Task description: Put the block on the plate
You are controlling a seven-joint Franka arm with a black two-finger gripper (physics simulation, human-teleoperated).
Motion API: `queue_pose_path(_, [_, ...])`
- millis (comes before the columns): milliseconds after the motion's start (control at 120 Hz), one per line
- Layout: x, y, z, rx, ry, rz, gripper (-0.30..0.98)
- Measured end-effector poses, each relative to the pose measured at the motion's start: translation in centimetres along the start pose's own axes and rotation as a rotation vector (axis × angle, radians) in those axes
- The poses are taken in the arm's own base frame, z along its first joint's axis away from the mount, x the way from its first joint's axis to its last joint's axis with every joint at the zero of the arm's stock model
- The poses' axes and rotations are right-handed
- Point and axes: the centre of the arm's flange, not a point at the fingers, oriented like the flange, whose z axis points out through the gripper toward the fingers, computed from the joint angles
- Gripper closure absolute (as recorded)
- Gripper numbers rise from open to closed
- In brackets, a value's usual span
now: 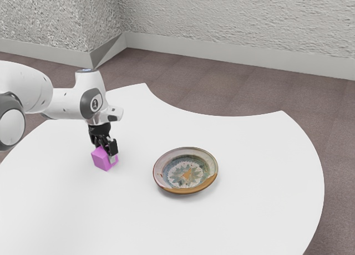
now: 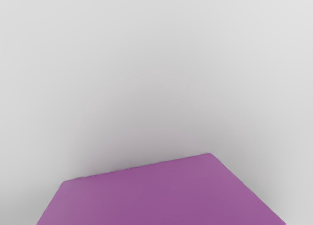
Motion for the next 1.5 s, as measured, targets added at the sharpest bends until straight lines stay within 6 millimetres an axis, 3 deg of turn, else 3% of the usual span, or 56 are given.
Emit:
queue_pose_path(108, [0.0,0.1,-0.3,0.002,0.005,0.000,0.23])
queue_pose_path(300, [0.8,2.4,-3.6,0.023,0.043,0.039,0.30])
queue_pose_path(500, [3.8,10.5,-7.7,0.040,0.106,0.172,0.31])
queue_pose_path(733, [7.6,19.2,-8.8,0.045,0.166,0.306,0.31])
queue_pose_path(858, [9.6,23.5,-7.2,0.036,0.172,0.372,0.31])
queue_pose_path(925, [10.3,25.7,-5.2,0.022,0.159,0.405,0.31])
queue_pose_path(1017, [10.7,26.6,-3.1,0.014,0.141,0.418,0.28])
queue_pose_path(1117, [10.9,27.0,-2.9,0.017,0.146,0.427,0.18])
queue_pose_path(1267, [10.2,27.3,-7.8,0.042,0.192,0.437,0.09])
queue_pose_path(1408, [9.1,28.3,-14.2,0.098,0.192,0.482,0.04])
queue_pose_path(1500, [8.2,28.6,-16.4,0.114,0.167,0.493,0.03])
